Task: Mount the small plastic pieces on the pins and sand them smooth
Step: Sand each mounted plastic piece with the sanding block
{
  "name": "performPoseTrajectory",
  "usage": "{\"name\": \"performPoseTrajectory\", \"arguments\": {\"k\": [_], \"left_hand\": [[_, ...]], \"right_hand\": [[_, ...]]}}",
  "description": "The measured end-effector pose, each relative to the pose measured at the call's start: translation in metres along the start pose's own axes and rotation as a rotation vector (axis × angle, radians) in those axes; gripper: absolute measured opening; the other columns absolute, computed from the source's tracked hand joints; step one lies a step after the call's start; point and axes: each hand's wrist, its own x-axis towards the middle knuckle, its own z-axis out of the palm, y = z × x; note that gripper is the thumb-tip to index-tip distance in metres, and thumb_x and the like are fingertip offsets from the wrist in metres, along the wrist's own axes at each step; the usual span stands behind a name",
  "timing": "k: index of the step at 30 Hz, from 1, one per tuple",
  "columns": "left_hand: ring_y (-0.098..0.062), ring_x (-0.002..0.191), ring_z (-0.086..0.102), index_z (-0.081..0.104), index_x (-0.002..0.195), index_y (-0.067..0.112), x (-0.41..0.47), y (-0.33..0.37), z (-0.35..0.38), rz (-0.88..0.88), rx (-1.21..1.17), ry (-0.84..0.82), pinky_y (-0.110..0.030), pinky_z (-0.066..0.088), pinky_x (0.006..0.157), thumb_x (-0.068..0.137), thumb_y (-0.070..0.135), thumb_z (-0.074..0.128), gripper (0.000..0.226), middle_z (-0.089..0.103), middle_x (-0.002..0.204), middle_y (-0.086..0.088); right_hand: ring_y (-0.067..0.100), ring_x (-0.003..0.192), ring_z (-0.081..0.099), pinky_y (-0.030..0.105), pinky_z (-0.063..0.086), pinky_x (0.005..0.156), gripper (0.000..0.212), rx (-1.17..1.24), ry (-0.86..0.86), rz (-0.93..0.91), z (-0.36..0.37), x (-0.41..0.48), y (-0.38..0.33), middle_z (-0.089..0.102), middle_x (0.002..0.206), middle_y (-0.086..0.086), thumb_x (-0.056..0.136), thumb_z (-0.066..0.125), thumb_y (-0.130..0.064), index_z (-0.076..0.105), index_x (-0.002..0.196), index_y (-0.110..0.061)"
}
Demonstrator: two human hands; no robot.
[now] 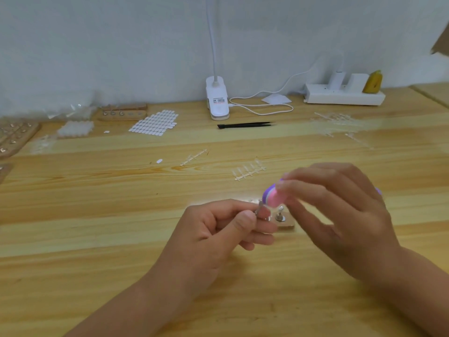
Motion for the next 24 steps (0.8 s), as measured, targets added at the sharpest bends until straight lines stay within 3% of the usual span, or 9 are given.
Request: {"name": "performPoseTrajectory", "arguments": {"k": [3,6,9,12,16,19,21,24], "left_hand": [[-0.025,0.078,0.075,0.073,0.092,0.005,0.0,0.0,-0.001,-0.017,-0.036,0.016,-0.023,0.055,0.065,0.087,0.019,0.06,0.02,0.076,0.087,-0.012],[-0.026,0.077,0.074,0.073,0.086,0.004,0.0,0.001,-0.003,-0.039,-0.021,-0.033,-0.024,0.055,0.066,0.088,0.014,0.06,0.017,0.076,0.084,-0.014],[-0.025,0.06,0.07,0.069,0.069,0.01,-0.001,0.004,-0.004,-0.101,0.021,-0.11,-0.026,0.053,0.061,0.083,0.013,0.051,0.023,0.072,0.07,-0.014],[-0.022,0.046,0.06,0.063,0.06,0.018,-0.001,0.006,-0.005,-0.162,0.008,-0.145,-0.025,0.049,0.053,0.08,0.014,0.046,0.026,0.063,0.057,-0.012],[-0.02,0.037,0.051,0.059,0.065,0.016,-0.001,0.007,-0.005,-0.223,-0.094,-0.215,-0.02,0.044,0.046,0.086,0.018,0.044,0.025,0.054,0.052,-0.006],[-0.016,0.03,0.043,0.054,0.069,0.013,-0.001,0.008,-0.007,-0.278,-0.183,-0.29,-0.019,0.033,0.041,0.087,0.018,0.044,0.021,0.042,0.048,-0.001],[-0.014,0.029,0.038,0.053,0.067,0.015,0.0,0.009,-0.011,-0.314,-0.235,-0.319,-0.028,0.022,0.044,0.085,0.019,0.044,0.021,0.036,0.048,0.002],[-0.013,0.029,0.039,0.052,0.069,0.015,0.0,0.009,-0.013,-0.353,-0.293,-0.351,-0.031,0.021,0.045,0.085,0.019,0.044,0.019,0.034,0.05,0.004]], "right_hand": [[0.022,0.094,0.065,0.039,0.051,0.083,0.025,0.025,0.029,0.078,-0.003,0.003,0.006,0.07,0.103,-0.001,0.094,0.07,-0.007,0.07,0.111,-0.026],[0.019,0.099,0.063,0.036,0.051,0.085,0.026,0.1,0.003,0.008,-0.002,0.0,-0.005,0.069,0.109,-0.002,0.094,0.072,-0.01,0.064,0.117,-0.019],[0.021,0.097,0.063,0.04,0.052,0.081,0.034,0.053,-0.053,-0.052,0.001,-0.003,-0.008,0.072,0.109,0.002,0.088,0.074,-0.001,0.066,0.114,-0.019],[0.021,0.097,0.064,0.044,0.052,0.08,0.032,0.055,-0.026,0.049,-0.002,0.001,0.004,0.068,0.109,-0.004,0.09,0.071,0.0,0.071,0.11,-0.025],[0.015,0.108,0.062,0.031,0.049,0.092,0.026,0.177,-0.009,0.031,-0.003,-0.002,-0.008,0.065,0.117,-0.008,0.098,0.065,-0.013,0.061,0.123,-0.018],[0.017,0.106,0.062,0.034,0.05,0.09,0.033,0.155,-0.084,-0.063,0.002,-0.004,-0.012,0.069,0.117,-0.002,0.091,0.07,-0.003,0.062,0.12,-0.018],[0.018,0.104,0.062,0.037,0.05,0.087,0.032,0.114,-0.099,-0.003,0.002,-0.002,-0.002,0.068,0.113,-0.003,0.091,0.069,0.0,0.064,0.116,-0.021],[0.015,0.107,0.061,0.033,0.049,0.091,0.027,0.176,-0.046,0.08,0.0,-0.001,-0.003,0.064,0.116,-0.007,0.095,0.065,-0.006,0.063,0.118,-0.02]]}}
